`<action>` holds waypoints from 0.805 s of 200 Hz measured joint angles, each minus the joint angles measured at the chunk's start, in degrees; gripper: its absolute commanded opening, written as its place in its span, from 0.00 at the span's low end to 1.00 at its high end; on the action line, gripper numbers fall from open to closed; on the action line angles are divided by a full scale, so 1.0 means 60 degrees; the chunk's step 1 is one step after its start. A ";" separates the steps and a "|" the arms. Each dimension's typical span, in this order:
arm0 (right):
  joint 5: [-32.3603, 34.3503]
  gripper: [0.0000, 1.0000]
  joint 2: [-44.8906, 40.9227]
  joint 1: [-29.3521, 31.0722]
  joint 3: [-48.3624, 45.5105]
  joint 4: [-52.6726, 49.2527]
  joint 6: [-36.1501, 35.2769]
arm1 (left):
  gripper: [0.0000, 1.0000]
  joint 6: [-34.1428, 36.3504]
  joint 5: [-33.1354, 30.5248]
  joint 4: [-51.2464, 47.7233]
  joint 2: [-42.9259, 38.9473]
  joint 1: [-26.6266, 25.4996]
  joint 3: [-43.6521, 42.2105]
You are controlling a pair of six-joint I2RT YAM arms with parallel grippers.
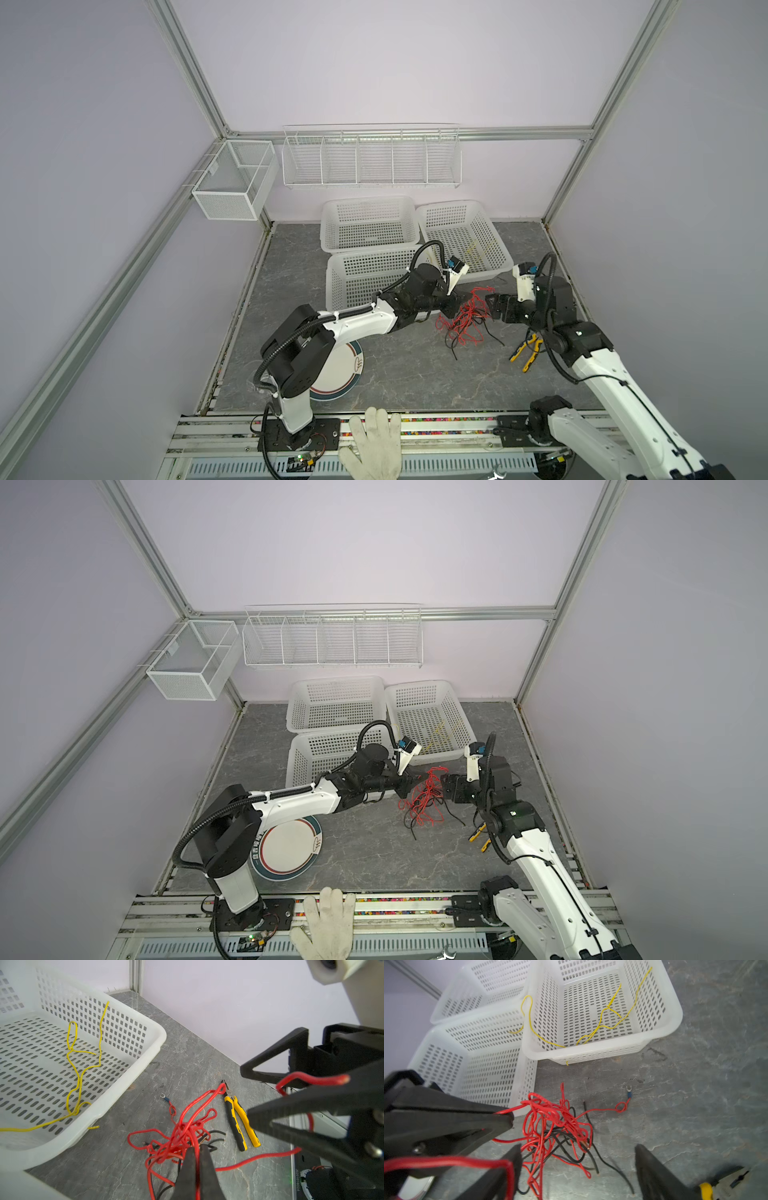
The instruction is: Untangle the cables
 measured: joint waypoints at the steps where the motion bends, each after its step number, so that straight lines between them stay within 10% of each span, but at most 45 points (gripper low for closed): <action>1: -0.0004 0.94 0.0004 0.0004 -0.0011 0.0011 0.0007 | 0.00 0.0004 0.0004 -0.0007 -0.0004 -0.0004 0.0000; 161: -0.0714 0.94 0.2149 0.0317 -0.0882 0.3377 0.0820 | 0.00 -0.0211 0.0313 -0.0011 -0.0630 -0.0058 -0.0004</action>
